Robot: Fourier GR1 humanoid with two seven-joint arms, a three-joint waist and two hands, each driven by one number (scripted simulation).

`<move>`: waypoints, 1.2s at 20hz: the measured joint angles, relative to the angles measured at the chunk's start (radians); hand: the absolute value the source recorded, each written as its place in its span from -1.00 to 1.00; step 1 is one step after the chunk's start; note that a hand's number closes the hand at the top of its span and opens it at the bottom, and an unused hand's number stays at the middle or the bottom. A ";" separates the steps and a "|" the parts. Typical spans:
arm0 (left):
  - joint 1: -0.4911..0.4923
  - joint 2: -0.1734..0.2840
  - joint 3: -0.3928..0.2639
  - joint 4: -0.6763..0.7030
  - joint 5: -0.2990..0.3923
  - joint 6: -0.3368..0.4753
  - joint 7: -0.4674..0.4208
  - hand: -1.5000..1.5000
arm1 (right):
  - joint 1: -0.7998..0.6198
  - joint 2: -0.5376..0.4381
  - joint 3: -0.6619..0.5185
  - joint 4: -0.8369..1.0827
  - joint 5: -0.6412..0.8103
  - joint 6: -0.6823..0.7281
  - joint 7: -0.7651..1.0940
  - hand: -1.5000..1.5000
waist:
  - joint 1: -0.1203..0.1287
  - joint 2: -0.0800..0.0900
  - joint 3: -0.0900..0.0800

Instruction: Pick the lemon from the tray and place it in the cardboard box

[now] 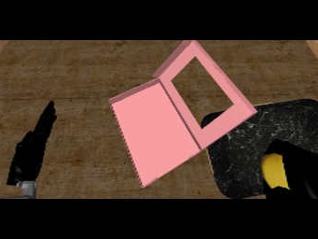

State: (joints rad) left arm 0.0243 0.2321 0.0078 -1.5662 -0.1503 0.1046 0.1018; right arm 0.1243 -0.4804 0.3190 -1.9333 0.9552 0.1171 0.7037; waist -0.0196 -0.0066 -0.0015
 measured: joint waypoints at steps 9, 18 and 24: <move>-0.010 -0.001 0.015 0.017 0.007 -0.020 -0.008 0.00 | 0.086 0.018 0.008 -0.364 -0.006 -0.016 0.004 1.00 | 0.010 0.003 0.001; -0.016 -0.011 0.003 0.012 -0.008 -0.021 -0.007 0.00 | -0.146 0.160 0.069 -0.392 -0.034 -0.015 -0.018 1.00 | 0.025 0.005 0.001; -0.020 -0.017 0.004 0.011 -0.013 -0.028 -0.002 0.00 | -0.423 0.312 0.092 -0.344 -0.059 0.116 0.127 1.00 | 0.030 0.006 0.000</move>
State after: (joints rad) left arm 0.0040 0.2153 0.0114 -1.5556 -0.1632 0.0765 0.0995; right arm -0.2991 -0.1684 0.4112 -2.2778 0.8965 0.2327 0.8307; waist 0.0102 -0.0005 -0.0014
